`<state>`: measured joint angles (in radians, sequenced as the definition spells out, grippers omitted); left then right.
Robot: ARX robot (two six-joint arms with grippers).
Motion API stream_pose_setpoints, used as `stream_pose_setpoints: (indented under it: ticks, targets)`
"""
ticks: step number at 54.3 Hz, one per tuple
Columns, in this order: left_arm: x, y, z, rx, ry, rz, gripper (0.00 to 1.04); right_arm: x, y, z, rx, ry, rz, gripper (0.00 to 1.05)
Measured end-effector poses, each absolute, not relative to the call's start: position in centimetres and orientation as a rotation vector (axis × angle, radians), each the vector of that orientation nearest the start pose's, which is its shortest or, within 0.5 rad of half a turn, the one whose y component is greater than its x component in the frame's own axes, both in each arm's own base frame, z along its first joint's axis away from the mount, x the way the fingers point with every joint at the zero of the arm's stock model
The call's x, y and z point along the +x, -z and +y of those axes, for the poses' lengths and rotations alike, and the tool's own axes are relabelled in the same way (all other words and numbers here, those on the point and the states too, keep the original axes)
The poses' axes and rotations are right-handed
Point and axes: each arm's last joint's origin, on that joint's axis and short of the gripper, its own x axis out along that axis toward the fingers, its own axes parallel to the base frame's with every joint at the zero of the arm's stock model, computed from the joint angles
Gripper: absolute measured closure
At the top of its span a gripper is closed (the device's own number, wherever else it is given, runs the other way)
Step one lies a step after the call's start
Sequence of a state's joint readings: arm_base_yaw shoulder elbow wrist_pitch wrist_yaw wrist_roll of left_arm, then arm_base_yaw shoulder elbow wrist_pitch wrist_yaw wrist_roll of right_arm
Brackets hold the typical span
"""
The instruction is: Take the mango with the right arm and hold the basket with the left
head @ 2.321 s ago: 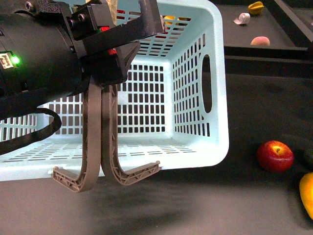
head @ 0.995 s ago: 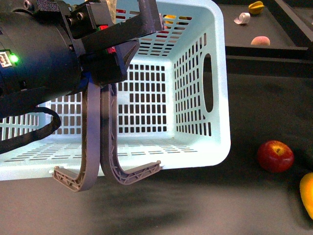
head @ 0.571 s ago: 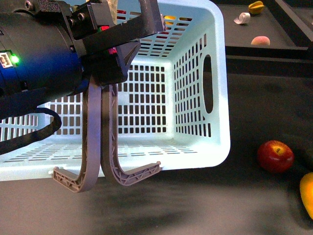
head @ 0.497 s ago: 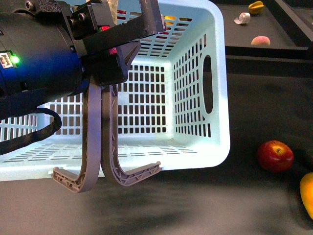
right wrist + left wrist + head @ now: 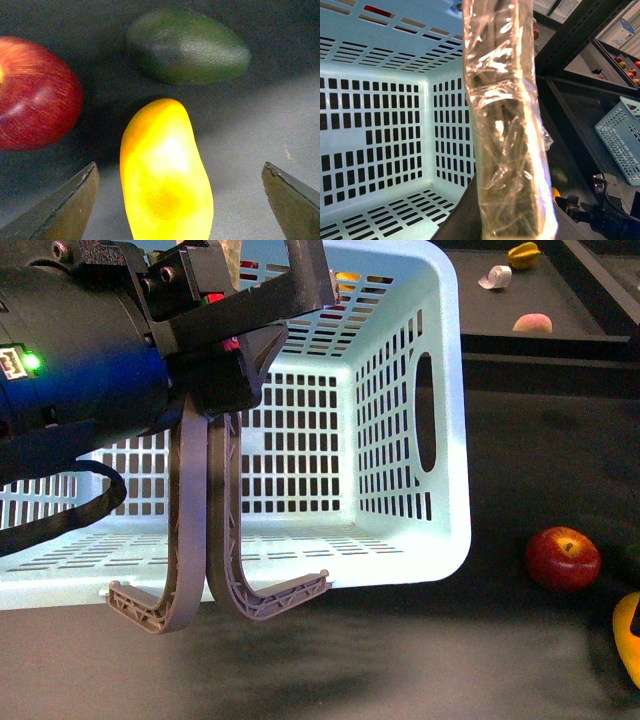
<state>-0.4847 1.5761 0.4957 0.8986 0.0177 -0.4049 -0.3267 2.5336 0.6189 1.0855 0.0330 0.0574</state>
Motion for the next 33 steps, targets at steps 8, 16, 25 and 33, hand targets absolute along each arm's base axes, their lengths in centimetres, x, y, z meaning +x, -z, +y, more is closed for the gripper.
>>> stream_pose_setpoints:
  ticks: [8, 16, 25, 33]
  targets:
    - [25.2, -16.2, -13.3, -0.353, 0.457, 0.278, 0.96, 26.5, 8.2, -9.0, 0.175, 0.361, 0.844, 0.08]
    - [25.2, -16.2, -13.3, -0.353, 0.457, 0.278, 0.96, 26.9, 9.6, -8.9, 0.170, 0.362, 0.876, 0.08]
    - [25.2, -16.2, -13.3, -0.353, 0.457, 0.278, 0.96, 27.0, 10.8, -9.0, 0.162, 0.373, 0.901, 0.08]
    - [25.2, -16.2, -13.3, -0.353, 0.457, 0.278, 0.96, 26.8, 11.7, -9.3, 0.163, 0.381, 0.920, 0.08]
